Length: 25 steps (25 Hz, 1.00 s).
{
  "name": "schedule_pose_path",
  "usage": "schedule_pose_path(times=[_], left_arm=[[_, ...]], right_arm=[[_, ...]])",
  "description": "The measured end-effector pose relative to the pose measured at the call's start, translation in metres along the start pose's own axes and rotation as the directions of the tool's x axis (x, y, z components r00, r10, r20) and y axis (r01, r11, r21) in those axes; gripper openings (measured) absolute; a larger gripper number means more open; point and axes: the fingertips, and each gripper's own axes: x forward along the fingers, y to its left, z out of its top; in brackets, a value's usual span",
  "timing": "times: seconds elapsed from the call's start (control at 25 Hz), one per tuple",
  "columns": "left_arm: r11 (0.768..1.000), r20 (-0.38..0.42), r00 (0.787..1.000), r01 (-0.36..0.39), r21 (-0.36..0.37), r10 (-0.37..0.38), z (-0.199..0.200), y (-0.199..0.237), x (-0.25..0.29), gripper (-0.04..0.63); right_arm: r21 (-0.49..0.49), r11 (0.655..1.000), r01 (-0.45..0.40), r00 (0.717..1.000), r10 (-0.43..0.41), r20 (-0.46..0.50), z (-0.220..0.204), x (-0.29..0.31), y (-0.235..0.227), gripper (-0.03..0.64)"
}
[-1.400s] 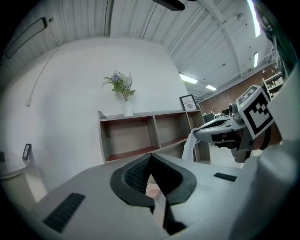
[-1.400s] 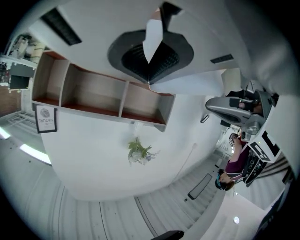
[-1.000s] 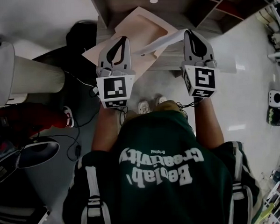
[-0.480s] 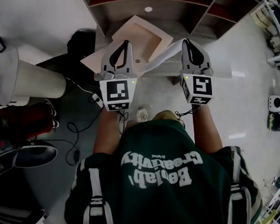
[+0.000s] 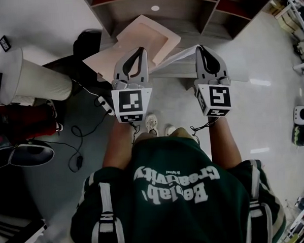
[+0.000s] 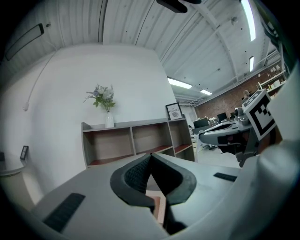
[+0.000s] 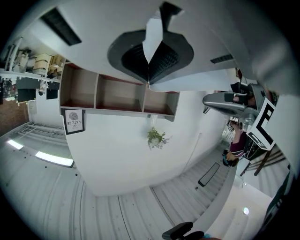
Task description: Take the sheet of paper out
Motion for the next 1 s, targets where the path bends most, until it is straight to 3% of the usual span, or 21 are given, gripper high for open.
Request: schedule_pose_path(times=[0.4, 1.0], left_arm=[[1.000, -0.013, 0.999, -0.031, 0.000, 0.031, -0.008, -0.067, -0.040, 0.017], [0.999, -0.010, 0.999, -0.051, 0.006, 0.051, -0.006, -0.096, -0.056, 0.017]], right_arm=[[0.025, 0.999, -0.029, 0.999, 0.028, 0.014, -0.027, -0.070, -0.021, 0.034], [0.037, 0.999, -0.029, 0.998, 0.028, 0.048, -0.032, -0.100, -0.033, 0.034]])
